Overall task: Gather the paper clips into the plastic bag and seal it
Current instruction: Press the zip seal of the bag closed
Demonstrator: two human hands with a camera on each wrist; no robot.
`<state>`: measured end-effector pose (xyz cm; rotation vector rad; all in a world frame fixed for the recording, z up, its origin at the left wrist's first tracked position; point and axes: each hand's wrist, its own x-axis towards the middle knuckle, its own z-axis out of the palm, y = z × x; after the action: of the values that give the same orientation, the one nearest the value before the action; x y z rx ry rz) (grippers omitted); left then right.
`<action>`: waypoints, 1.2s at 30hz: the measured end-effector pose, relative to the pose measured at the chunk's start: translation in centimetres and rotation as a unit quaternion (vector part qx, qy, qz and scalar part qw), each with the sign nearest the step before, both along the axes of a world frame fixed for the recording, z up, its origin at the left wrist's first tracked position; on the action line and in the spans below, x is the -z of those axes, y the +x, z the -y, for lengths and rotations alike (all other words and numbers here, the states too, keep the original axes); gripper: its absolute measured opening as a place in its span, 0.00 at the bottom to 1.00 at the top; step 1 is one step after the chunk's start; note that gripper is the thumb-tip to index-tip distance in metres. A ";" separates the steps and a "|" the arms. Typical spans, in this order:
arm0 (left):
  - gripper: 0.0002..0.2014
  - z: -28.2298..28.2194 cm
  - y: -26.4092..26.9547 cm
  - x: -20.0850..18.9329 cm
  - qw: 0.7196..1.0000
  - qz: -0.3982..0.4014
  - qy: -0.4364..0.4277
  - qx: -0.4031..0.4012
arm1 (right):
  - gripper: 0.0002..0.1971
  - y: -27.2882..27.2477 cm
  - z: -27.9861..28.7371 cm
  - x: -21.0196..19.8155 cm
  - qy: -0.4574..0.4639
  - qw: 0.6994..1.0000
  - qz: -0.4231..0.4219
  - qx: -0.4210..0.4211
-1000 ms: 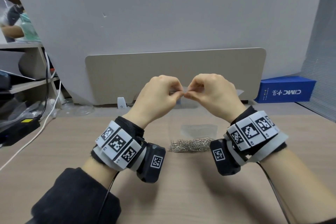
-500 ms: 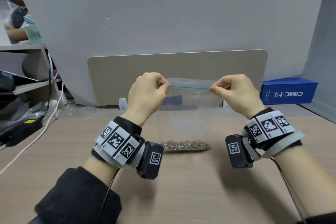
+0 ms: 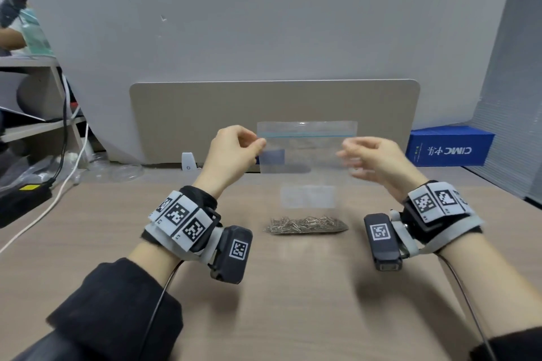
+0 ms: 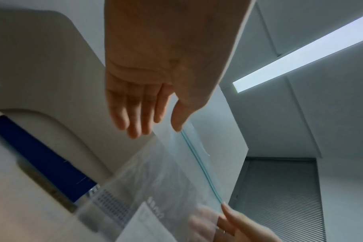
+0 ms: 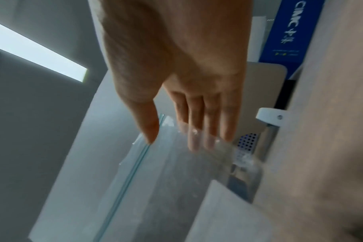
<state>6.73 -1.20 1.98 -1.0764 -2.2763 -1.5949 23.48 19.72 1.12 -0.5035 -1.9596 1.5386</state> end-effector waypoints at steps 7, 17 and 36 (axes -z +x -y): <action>0.20 -0.3 -0.1 3.5 0.920 0.171 -0.341 0.091 | 0.05 -1.0 -1.4 5.6 0.154 0.933 0.300 -0.129; 0.07 -4.6 3.9 6.5 0.932 0.304 -0.161 0.118 | 0.11 1.5 -3.7 6.8 -0.036 0.971 0.231 -0.045; 0.06 -22.2 17.0 8.4 0.834 0.481 -0.042 0.267 | 0.09 14.4 -15.5 8.3 -0.092 0.884 0.113 0.444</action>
<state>23.76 20.98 -6.45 -1.1526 -2.7589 -2.7920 37.90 35.26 -7.14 -1.4727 -1.3729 1.0700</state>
